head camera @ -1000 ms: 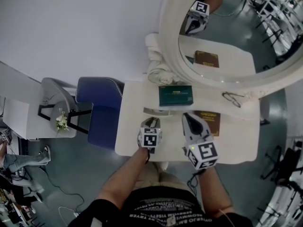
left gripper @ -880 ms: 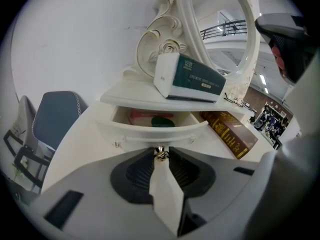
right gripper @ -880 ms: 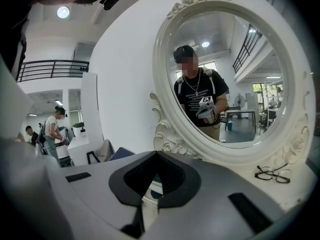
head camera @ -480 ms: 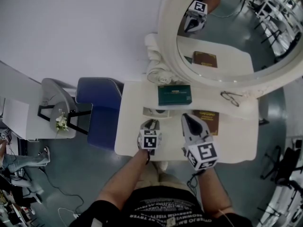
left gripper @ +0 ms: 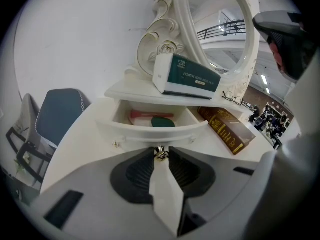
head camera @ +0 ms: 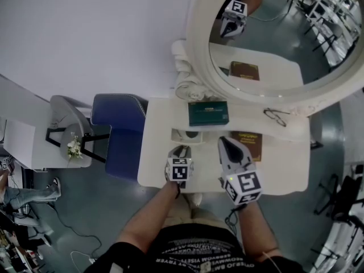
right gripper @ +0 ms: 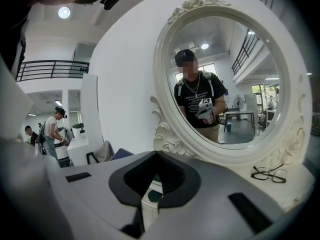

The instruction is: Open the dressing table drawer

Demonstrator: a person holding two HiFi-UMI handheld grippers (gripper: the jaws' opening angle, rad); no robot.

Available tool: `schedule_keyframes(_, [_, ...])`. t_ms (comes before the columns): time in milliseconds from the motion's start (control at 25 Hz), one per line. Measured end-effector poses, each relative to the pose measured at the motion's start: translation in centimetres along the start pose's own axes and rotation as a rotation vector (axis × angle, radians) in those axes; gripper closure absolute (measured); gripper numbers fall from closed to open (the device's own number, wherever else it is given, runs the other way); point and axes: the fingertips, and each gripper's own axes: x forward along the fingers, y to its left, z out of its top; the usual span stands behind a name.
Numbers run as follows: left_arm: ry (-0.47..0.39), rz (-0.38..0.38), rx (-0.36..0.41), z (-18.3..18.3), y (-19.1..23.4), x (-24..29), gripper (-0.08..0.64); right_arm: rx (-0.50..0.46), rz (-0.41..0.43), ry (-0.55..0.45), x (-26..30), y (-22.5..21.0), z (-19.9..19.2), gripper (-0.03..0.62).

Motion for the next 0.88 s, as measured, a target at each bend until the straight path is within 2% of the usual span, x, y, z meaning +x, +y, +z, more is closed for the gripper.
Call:
schedule_keyframes(520, [-0.010,-0.021,0.001,-0.6,-0.3,-0.3,0.466,-0.010,0.000,-0.001,-0.8,0.8,0.0,0.591])
schedule_keyframes(680, [-0.014,-0.039,0.011,-0.8,-0.5,-0.7,0.431,-0.012,-0.004,0.000,-1.1,0.8,0.1,0.591])
schedule_keyframes(880, [-0.050,-0.017,0.041,-0.5,0.0,-2.8,0.431,-0.010,-0.007,0.004,-1.7,0.9,-0.1,0.591])
